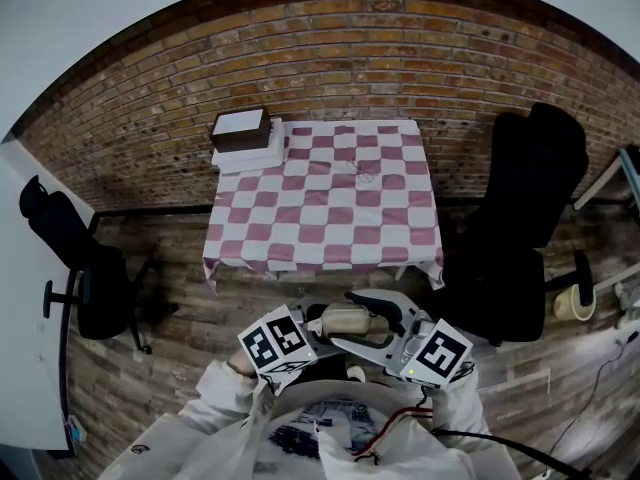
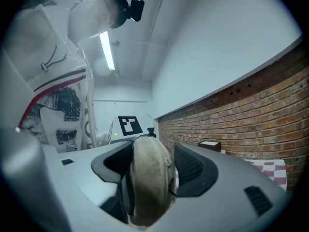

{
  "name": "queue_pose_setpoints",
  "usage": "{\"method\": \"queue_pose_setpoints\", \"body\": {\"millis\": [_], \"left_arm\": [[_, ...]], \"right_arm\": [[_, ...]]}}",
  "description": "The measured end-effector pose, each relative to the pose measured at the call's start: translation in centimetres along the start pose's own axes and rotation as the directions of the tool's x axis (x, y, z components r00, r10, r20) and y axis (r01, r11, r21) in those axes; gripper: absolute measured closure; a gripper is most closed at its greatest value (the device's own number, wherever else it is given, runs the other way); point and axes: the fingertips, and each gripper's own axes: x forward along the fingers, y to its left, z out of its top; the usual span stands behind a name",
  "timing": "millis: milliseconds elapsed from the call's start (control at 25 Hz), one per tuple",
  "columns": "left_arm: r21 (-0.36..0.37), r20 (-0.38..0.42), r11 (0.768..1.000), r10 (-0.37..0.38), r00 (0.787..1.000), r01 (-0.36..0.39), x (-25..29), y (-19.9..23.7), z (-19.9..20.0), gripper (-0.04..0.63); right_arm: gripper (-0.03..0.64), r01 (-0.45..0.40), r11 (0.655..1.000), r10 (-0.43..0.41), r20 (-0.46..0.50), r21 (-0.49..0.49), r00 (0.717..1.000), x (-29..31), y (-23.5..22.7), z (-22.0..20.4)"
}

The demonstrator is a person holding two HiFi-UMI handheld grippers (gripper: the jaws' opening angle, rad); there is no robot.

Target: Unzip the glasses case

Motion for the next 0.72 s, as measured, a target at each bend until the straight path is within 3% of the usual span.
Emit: {"method": "queue_pose_setpoints", "body": {"millis": [440,720], "left_arm": [[0.043,-0.017,0.999,-0.016,1.0,0.017,-0.3,0.6,0.2,0.307],[0.056,0.029,0.997,-0.047,0.998,0.045,-0.4,0.1,0.3,0.307]], "right_arm": [[0.35,0.012,1.0,-0.012,0.045,-0.015,0.999,0.2,-0.5,0.8],[0.354,0.027,0.999,-0.028,0.09,0.018,0.996,0.1,-0.4,1.2]]}}
